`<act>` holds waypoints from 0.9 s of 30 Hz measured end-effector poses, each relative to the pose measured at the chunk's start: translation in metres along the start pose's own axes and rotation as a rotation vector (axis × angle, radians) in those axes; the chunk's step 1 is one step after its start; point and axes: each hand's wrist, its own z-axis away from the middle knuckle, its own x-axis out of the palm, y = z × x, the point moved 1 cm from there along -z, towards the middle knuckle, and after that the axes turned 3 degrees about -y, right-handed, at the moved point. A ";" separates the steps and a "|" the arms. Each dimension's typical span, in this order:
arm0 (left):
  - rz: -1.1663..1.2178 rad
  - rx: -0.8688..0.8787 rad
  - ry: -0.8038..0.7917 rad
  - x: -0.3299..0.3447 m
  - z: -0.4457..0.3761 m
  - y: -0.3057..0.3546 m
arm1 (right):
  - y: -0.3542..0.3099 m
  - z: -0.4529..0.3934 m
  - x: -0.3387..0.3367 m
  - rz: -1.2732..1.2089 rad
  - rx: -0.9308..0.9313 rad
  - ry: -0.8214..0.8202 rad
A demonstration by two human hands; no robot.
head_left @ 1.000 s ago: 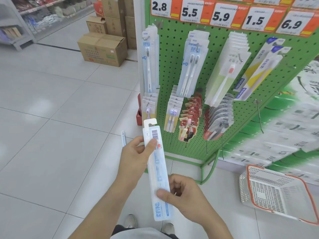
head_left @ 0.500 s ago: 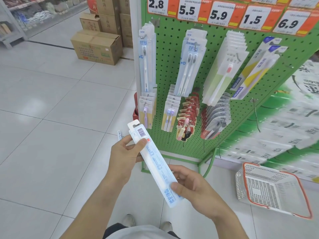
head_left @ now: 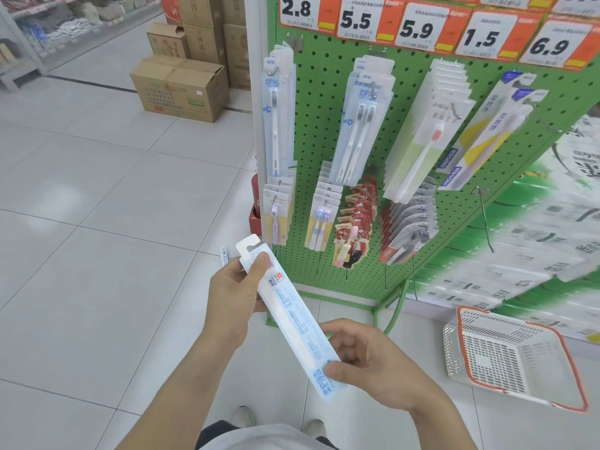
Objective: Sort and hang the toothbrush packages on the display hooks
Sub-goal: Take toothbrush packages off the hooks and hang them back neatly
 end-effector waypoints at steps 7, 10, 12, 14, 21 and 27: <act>-0.047 0.049 -0.022 0.000 -0.005 0.007 | -0.008 -0.018 0.009 0.433 0.179 0.176; 0.013 0.031 -0.013 -0.004 -0.010 0.012 | -0.017 -0.027 0.019 0.466 0.147 0.254; 0.051 0.017 -0.007 -0.005 -0.012 0.014 | -0.022 -0.036 0.030 0.569 0.108 0.346; 0.094 -0.014 -0.011 -0.006 -0.013 0.017 | -0.027 -0.047 0.044 0.736 0.060 0.342; 0.118 -0.033 -0.166 -0.020 -0.018 0.046 | -0.057 -0.097 0.060 0.934 0.028 0.357; -0.206 0.203 -0.325 -0.032 -0.037 0.083 | -0.079 -0.131 0.048 0.610 -0.136 0.573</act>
